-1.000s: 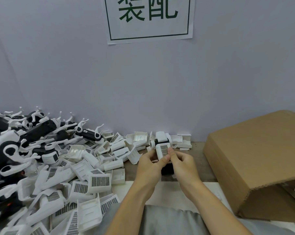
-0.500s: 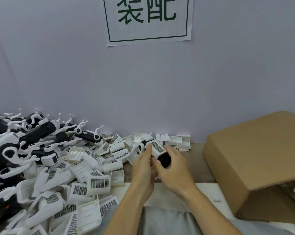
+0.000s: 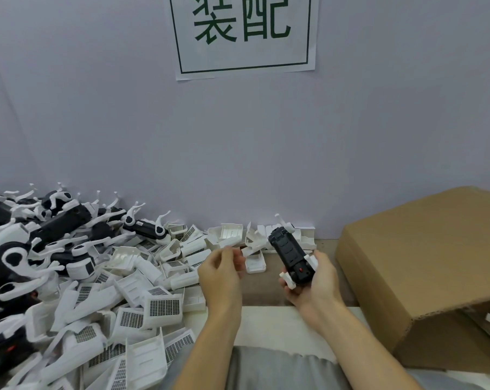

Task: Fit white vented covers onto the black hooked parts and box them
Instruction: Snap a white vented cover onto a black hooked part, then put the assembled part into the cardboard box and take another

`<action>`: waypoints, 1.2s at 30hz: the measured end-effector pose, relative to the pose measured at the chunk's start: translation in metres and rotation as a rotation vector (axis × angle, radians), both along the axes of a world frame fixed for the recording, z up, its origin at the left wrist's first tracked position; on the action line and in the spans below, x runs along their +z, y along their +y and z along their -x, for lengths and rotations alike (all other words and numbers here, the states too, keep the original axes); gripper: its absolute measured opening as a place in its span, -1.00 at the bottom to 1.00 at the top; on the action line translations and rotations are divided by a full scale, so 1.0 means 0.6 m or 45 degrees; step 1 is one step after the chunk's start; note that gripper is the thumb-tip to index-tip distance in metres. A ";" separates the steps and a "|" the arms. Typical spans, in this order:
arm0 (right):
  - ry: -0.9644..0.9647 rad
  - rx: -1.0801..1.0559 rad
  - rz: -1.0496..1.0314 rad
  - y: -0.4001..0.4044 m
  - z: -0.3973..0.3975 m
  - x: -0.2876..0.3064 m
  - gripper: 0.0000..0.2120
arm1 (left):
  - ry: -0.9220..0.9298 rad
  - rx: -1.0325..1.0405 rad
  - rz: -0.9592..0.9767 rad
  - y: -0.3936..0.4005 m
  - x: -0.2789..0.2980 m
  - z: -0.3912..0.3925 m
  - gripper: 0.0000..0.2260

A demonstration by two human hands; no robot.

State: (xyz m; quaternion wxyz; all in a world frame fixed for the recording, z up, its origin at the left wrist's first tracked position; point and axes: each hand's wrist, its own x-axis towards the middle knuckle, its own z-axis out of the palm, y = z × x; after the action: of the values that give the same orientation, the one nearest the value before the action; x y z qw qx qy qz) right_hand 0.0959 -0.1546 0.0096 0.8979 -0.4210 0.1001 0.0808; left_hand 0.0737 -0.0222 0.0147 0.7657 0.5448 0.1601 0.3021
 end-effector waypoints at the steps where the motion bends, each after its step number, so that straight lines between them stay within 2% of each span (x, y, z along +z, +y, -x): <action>1: -0.017 0.007 0.014 0.002 0.000 0.000 -0.65 | 0.003 -0.005 0.006 0.001 0.001 0.000 -0.73; 3: -0.128 -0.021 0.167 0.002 0.002 -0.001 -0.73 | 0.012 -0.015 0.045 0.005 0.003 -0.001 -0.76; 5: -0.380 -0.059 0.487 0.000 0.008 -0.002 -0.83 | 0.019 -0.053 0.128 0.012 0.008 -0.001 -0.81; 9: -0.825 -0.153 1.010 0.008 0.012 -0.009 -0.48 | 0.132 -0.221 0.142 0.030 0.017 -0.001 -0.79; 12: -1.170 -0.215 1.431 0.012 0.016 -0.011 -0.43 | 0.195 -0.344 0.004 0.030 0.016 0.003 -0.72; 17: -1.462 -0.204 1.703 0.016 0.025 0.002 -0.39 | 0.157 -0.267 0.012 0.027 0.012 0.004 -0.89; 19: -1.464 -0.167 1.838 0.017 0.025 0.002 -0.36 | 0.128 -0.157 -0.080 0.029 0.012 0.002 -0.87; 21: -1.403 -0.090 1.960 0.017 0.026 -0.002 -0.31 | 0.119 -0.052 -0.206 0.029 0.012 0.005 -0.76; 23: -1.360 -0.016 2.024 0.018 0.026 -0.001 -0.28 | 0.118 -0.007 -0.211 0.029 0.015 0.011 -0.65; 26: -1.315 0.029 2.033 0.020 0.027 0.003 -0.39 | 0.156 0.009 -0.216 0.034 0.021 0.014 -0.56; 29: -1.083 0.105 1.891 0.011 0.027 0.006 -0.61 | 0.125 -0.016 -0.286 0.034 0.030 0.013 -0.49; 32: -0.830 0.149 1.730 0.000 0.025 0.006 -0.75 | 0.053 -0.045 -0.310 0.028 0.028 0.011 -0.55; 34: -0.785 0.092 1.665 -0.008 0.021 0.012 -0.76 | 0.047 -0.019 -0.282 0.025 0.017 0.011 -0.60; 36: -0.714 0.084 1.507 -0.018 0.013 0.021 -0.68 | 0.083 -0.020 -0.293 0.023 0.005 0.010 -0.65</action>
State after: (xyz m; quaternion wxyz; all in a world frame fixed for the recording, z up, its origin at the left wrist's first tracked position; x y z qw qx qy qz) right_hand 0.0880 -0.1656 0.0222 0.5036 -0.8519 -0.1233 -0.0734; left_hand 0.0680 -0.0083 0.0177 0.6949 0.6397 0.1449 0.2948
